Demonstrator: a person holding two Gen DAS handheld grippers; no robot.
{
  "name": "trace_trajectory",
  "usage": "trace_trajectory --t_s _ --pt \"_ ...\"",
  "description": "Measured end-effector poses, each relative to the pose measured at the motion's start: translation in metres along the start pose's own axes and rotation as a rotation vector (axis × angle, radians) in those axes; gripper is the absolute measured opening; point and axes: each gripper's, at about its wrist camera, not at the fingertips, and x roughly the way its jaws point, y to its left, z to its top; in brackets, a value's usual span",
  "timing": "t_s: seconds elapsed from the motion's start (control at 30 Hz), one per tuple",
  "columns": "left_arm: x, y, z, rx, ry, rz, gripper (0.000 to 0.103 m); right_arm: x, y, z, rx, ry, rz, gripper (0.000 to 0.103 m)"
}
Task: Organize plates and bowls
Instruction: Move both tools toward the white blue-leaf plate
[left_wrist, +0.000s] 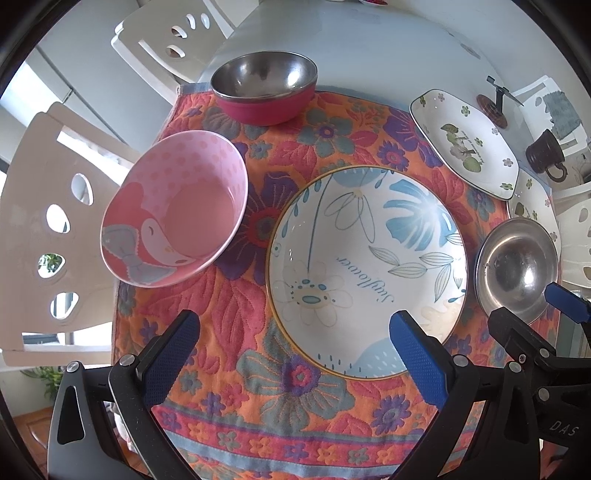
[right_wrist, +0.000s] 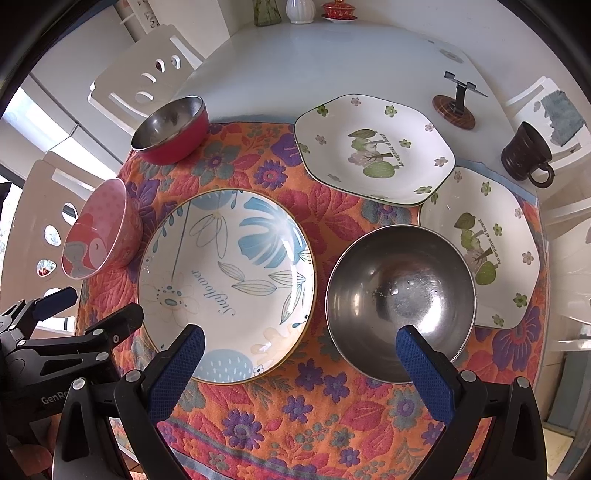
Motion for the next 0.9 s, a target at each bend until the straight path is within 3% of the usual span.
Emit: trace_trajectory --t_s 0.9 --pt "0.0009 0.0087 -0.004 -0.027 0.011 -0.004 0.102 -0.0045 0.0035 -0.0037 0.002 0.0 -0.006 0.103"
